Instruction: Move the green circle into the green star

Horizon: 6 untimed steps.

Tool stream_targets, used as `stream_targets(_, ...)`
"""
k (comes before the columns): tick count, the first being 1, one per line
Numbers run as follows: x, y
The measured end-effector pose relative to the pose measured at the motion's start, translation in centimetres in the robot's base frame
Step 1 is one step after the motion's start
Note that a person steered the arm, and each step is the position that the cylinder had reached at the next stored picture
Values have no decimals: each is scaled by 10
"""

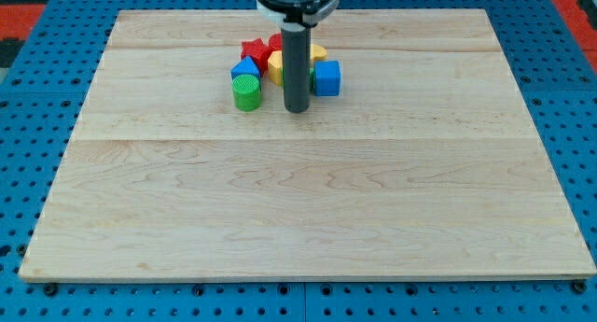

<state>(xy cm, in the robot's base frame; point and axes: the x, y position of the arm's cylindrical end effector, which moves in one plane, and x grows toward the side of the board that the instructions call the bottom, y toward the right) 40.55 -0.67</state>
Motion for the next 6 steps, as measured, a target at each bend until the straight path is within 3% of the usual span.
stream_targets(1,24,-50)
stream_targets(2,14,-103)
stream_targets(5,-23,-53)
stream_targets(6,-19,11)
